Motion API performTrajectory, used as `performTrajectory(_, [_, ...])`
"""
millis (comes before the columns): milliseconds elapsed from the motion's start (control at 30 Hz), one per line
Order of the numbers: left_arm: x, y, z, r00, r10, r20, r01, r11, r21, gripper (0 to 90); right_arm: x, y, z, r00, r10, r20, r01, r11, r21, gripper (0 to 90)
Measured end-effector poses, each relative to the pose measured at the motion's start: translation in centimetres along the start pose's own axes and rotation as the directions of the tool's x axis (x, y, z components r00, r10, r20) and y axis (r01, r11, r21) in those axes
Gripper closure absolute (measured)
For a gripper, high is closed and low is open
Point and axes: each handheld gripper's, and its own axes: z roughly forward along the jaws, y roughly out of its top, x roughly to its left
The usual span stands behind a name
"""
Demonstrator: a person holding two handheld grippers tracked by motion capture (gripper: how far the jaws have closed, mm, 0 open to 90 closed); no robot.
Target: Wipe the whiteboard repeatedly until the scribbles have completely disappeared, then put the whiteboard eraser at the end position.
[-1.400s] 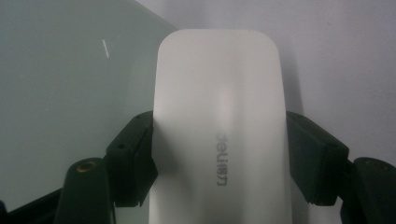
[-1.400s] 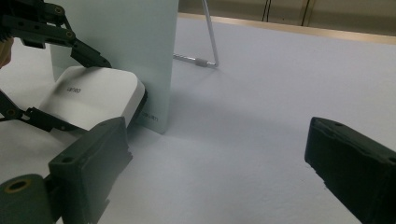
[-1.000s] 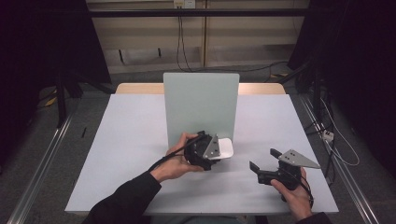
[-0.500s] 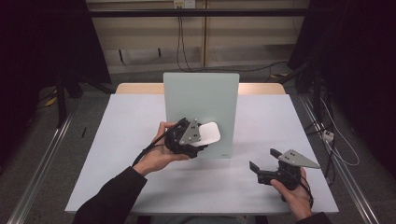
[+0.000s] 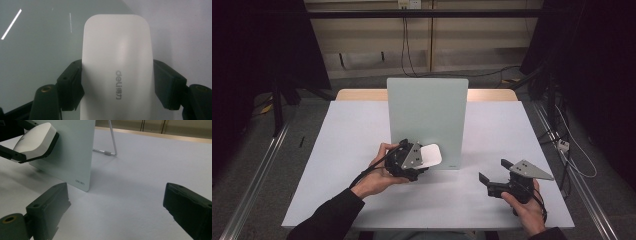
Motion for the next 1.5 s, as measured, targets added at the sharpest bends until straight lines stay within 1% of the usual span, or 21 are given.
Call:
performTrajectory(100, [0.1,0.1,-0.3,0.9998,-0.02,0.002,0.02,0.9996,-0.018,31.2,0.1,0.0,0.0,1.0,0.001,-0.001,-0.001,1.0,0.002,6.2])
performTrajectory(300, [-0.3,0.4,-1.4,0.9994,-0.032,0.01,0.033,0.9981,-0.052,31.2,0.0,0.0,0.1,1.0,0.006,0.001,-0.006,1.0,0.002,6.2])
performTrajectory(433, [0.0,0.0,-2.3,0.9977,-0.068,0.001,0.067,0.9953,-0.07,31.2,0.0,0.0,0.2,1.0,0.009,0.002,-0.009,1.0,0.004,6.2])
performTrajectory(467, [0.1,-0.2,-2.5,0.9962,-0.086,-0.005,0.086,0.9936,-0.073,31.2,0.0,0.0,0.2,1.0,0.007,0.001,-0.007,1.0,0.004,6.2])
performTrajectory(500, [0.3,-0.4,-2.7,0.9932,-0.117,0.007,0.117,0.9893,-0.087,31.2,0.1,0.0,0.2,1.0,0.005,0.001,-0.005,1.0,0.005,6.2])
performTrajectory(533, [0.6,-0.7,-3.0,0.9873,-0.157,0.023,0.159,0.9808,-0.114,31.2,0.1,0.0,0.2,1.0,0.002,0.0,-0.002,1.0,0.003,6.2])
performTrajectory(567, [0.8,-0.8,-3.2,0.9845,-0.174,0.019,0.175,0.9764,-0.126,31.2,0.1,0.0,0.2,1.0,0.003,0.0,-0.003,1.0,0.004,6.2])
performTrajectory(600, [0.9,-0.8,-3.4,0.9841,-0.177,0.003,0.176,0.9768,-0.121,31.2,0.0,0.0,0.2,1.0,0.005,0.0,-0.005,1.0,0.006,6.2])
performTrajectory(633, [1.1,-0.9,-3.6,0.9818,-0.19,-0.006,0.188,0.9746,-0.122,31.2,0.0,0.0,0.2,1.0,0.004,0.001,-0.004,1.0,0.004,6.2])
performTrajectory(700, [1.3,-1.2,-4.0,0.9751,-0.222,0.004,0.22,0.9657,-0.138,31.2,0.0,0.0,0.2,1.0,0.005,0.003,-0.005,1.0,0.003,6.3])
performTrajectory(767, [1.4,-1.4,-4.3,0.9691,-0.247,-0.004,0.244,0.9611,-0.129,31.2,0.0,0.0,0.2,1.0,0.005,-0.001,-0.005,1.0,0.004,6.2])
performTrajectory(833, [1.5,-1.6,-4.6,0.9625,-0.271,0.003,0.269,0.9542,-0.13,31.2,0.1,0.0,0.3,1.0,0.003,-0.003,-0.003,1.0,0.004,6.3])
performTrajectory(933, [1.5,-1.7,-4.8,0.9558,-0.294,0.012,0.293,0.9472,-0.131,31.2,0.1,0.0,0.1,1.0,0.001,-0.003,-0.001,1.0,0.0,6.3])
performTrajectory(1000, [1.4,-1.8,-4.9,0.9562,-0.292,0.013,0.292,0.9485,-0.123,31.2,0.1,0.0,0.0,1.0,0.004,-0.002,-0.004,1.0,0.001,6.3])
performTrajectory(1033, [1.3,-1.9,-5.0,0.9542,-0.299,0.018,0.299,0.9461,-0.126,31.2,0.1,0.0,0.0,1.0,0.004,-0.001,-0.004,1.0,0.0,6.3])
performTrajectory(1067, [1.2,-1.9,-5.0,0.9552,-0.295,0.023,0.296,0.9473,-0.123,31.2,0.0,0.0,0.0,1.0,0.002,-0.003,-0.002,1.0,0.0,6.3])
performTrajectory(1167, [1.1,-2.2,-5.2,0.9522,-0.303,0.037,0.306,0.9455,-0.112,31.2,0.1,0.0,0.0,1.0,0.003,-0.002,-0.003,1.0,0.001,6.3])
performTrajectory(1233, [1.0,-2.4,-5.2,0.9517,-0.305,0.04,0.307,0.9465,-0.099,31.2,0.1,0.0,0.0,1.0,0.003,-0.003,-0.003,1.0,0.0,6.3])
performTrajectory(1367, [1.1,-2.6,-5.2,0.9456,-0.319,0.063,0.323,0.943,-0.078,31.2,0.1,0.0,0.1,1.0,0.002,-0.004,-0.002,1.0,0.0,6.3])
performTrajectory(1433, [1.1,-2.7,-5.3,0.9396,-0.334,0.076,0.339,0.9375,-0.078,31.2,0.0,0.0,0.2,1.0,0.003,-0.001,-0.003,1.0,0.002,6.3])
performTrajectory(1500, [1.0,-2.8,-5.4,0.9359,-0.34,0.092,0.347,0.9355,-0.069,31.2,0.1,0.1,0.3,1.0,0.006,-0.002,-0.006,1.0,0.004,6.3])
